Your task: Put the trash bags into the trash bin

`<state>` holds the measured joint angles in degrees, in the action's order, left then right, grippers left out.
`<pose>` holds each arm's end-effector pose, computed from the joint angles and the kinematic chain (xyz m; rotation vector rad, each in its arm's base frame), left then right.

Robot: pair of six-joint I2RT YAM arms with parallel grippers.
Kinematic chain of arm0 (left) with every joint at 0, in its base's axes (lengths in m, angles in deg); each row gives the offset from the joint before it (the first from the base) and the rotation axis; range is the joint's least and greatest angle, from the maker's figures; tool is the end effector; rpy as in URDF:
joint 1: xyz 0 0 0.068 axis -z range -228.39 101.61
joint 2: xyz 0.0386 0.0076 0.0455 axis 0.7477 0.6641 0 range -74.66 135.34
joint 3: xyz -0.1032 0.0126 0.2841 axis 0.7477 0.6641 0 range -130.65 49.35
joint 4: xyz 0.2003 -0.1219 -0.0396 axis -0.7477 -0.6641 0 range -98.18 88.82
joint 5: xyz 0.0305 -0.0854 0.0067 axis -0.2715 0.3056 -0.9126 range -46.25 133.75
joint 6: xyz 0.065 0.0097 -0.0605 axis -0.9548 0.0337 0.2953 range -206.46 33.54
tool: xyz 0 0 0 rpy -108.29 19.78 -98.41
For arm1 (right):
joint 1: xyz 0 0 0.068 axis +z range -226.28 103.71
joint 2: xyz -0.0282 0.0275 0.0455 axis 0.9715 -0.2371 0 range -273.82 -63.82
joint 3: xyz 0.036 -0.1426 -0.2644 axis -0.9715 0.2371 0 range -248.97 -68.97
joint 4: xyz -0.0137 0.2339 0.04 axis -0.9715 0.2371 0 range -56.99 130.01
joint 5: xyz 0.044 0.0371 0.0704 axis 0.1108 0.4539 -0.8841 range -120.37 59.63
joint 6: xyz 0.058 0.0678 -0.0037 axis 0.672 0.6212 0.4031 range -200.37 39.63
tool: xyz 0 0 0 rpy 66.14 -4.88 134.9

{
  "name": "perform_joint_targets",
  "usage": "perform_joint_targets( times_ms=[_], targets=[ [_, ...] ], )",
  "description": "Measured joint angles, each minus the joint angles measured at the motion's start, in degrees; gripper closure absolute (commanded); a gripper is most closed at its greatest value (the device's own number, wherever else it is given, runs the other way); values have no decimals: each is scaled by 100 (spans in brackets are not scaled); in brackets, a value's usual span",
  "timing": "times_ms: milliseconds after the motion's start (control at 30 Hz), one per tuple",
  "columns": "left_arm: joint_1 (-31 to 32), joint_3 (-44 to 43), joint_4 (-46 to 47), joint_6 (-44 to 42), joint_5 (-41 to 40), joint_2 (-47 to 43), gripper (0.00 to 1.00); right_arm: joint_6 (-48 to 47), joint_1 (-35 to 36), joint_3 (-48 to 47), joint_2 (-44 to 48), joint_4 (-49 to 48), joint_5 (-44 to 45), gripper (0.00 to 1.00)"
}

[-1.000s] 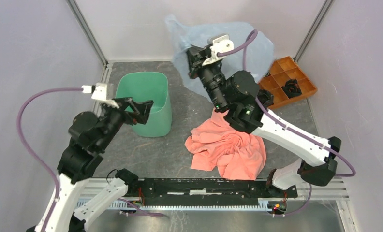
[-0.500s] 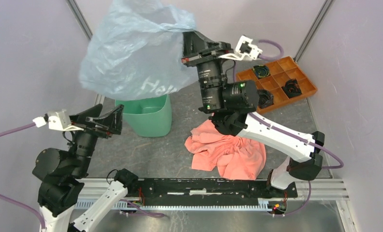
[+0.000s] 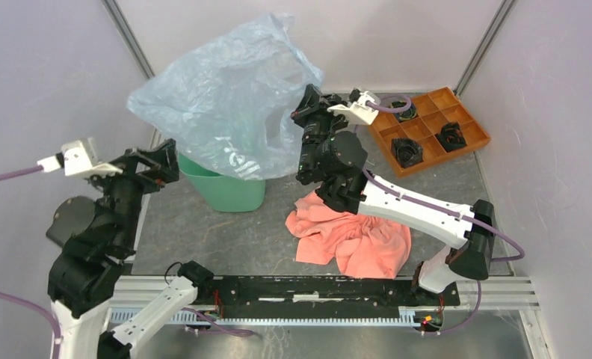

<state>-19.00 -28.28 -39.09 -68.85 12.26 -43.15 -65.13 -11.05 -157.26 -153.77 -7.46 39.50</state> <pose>0.0362 0.0273 0.4876 -0.3060 1.4222 -0.2793 0.2019 0.2591 0.5252 0.7028 1.1900 0.6372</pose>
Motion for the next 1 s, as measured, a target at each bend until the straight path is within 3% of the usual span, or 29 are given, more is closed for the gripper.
perform_joint_targets(
  times_ms=[167,267,400,500,767,1000],
  targets=[
    [0,-570,-367,-2,-293,850,1,33,-15,76,2,658,232,99],
    [0,-717,-507,-7,-466,1233,12,105,-15,85,2,1054,275,100],
    [0,-905,-704,-11,-721,1862,17,85,-28,186,11,1224,278,99],
    [0,-1019,-796,-13,-876,2385,30,-35,-39,192,13,1248,205,99],
    [-214,-2247,-813,-337,-778,3696,28,-114,-48,396,186,1294,-125,99],
    [-1067,-2728,-382,-345,-223,3987,29,46,-48,640,358,1593,-525,99]
  ],
)
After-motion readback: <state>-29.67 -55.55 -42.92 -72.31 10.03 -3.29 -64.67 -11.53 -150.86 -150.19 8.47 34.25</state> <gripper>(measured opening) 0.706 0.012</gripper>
